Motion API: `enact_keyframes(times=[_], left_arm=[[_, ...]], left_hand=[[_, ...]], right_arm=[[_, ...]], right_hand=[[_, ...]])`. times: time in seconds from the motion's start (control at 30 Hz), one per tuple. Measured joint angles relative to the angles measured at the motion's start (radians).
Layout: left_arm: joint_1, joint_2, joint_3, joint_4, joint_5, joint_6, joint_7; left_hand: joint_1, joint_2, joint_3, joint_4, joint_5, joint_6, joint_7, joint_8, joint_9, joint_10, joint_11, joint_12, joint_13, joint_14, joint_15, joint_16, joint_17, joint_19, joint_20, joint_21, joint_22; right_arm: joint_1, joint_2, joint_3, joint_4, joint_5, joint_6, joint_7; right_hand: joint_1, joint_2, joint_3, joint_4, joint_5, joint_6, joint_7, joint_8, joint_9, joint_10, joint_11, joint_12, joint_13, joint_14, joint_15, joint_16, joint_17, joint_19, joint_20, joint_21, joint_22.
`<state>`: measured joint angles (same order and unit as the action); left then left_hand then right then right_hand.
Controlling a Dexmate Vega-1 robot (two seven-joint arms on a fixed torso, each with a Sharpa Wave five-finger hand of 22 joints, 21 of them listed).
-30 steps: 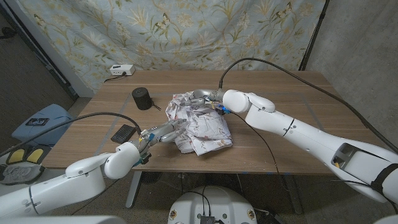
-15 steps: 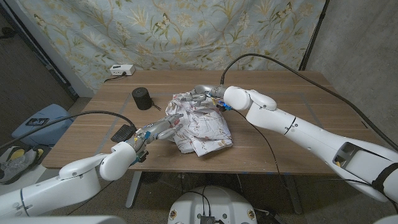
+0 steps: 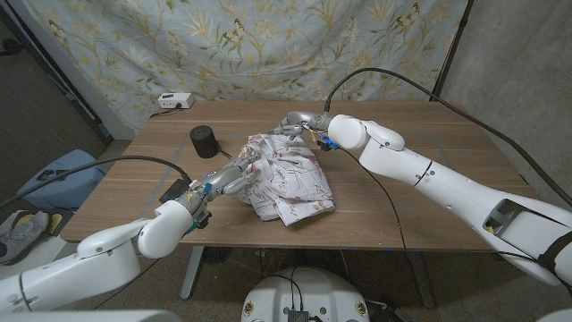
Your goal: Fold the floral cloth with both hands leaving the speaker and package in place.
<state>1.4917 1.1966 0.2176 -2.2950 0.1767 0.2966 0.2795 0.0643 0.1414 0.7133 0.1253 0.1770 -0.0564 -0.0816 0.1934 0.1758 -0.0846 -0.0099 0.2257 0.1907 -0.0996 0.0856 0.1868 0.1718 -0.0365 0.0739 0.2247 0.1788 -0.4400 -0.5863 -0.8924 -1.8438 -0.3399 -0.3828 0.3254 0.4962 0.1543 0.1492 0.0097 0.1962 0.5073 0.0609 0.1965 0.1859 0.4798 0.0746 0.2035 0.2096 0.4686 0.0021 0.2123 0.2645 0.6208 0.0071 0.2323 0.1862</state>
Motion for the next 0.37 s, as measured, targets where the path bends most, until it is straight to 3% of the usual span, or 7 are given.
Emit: enact_keyframes(times=[0.37], left_arm=[[0.047,-0.054,-0.067,0.012,-0.022,-0.041,0.017]], left_hand=[[0.012,-0.002,0.005,-0.011,0.0,0.019,0.012,0.0,0.0,0.014,0.006,0.0,-0.005,0.009,0.006,0.0,0.0,0.015,0.005,0.0,-0.002]], right_arm=[[-0.01,-0.02,0.024,-0.014,0.022,-0.019,-0.014]], right_hand=[[0.0,0.0,0.003,-0.003,0.0,0.0,0.0,0.0,0.0,0.0,0.0,0.0,0.0,0.0,0.0,0.0,-0.005,0.0,0.0,0.0,-0.005]])
